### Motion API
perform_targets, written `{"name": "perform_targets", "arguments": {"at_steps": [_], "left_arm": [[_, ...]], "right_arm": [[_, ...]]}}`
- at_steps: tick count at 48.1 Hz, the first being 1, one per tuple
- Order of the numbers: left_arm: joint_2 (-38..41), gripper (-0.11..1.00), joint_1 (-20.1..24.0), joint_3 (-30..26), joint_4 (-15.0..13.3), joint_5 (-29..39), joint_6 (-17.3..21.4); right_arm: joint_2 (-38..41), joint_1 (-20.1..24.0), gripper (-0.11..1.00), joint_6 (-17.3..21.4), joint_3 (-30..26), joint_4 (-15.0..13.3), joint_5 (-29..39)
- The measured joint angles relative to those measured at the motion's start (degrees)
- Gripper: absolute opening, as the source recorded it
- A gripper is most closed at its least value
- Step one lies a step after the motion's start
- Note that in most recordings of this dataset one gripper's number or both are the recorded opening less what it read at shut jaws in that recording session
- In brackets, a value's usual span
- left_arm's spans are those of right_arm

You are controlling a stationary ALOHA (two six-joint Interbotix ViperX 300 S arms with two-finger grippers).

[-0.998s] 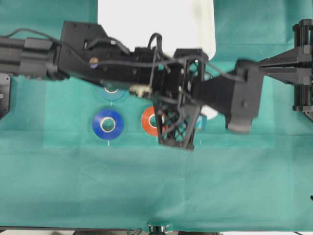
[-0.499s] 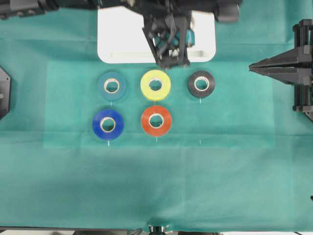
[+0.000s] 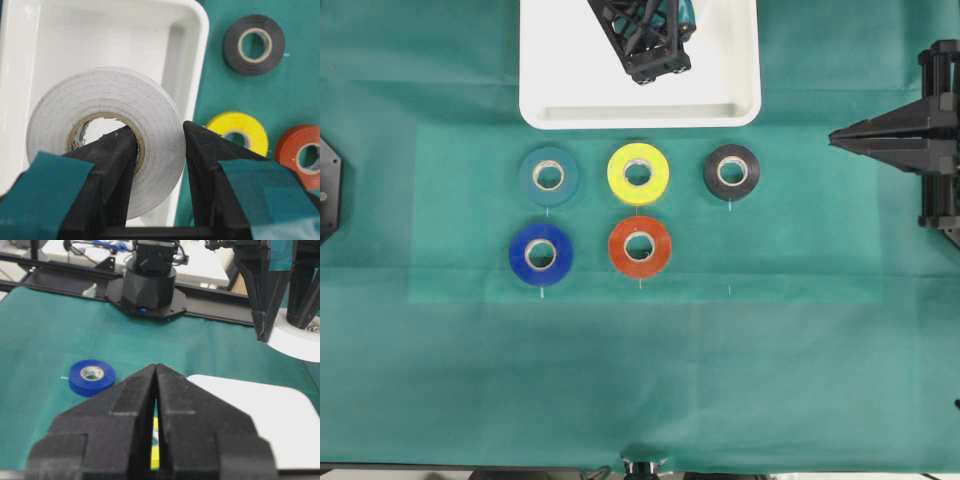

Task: Place the tape from the fixed location into the white case.
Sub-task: 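Lower the held white roll into the white tray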

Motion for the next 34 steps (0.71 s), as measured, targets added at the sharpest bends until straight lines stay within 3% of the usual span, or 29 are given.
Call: {"name": "perform_targets", "arguments": {"at_steps": [34], "left_arm": [[0.0, 0.26, 0.0, 1.8, 0.0, -0.3, 0.0]], "right_arm": [[0.0, 0.1, 0.00, -0.2, 0.0, 0.0, 0.1]]}}
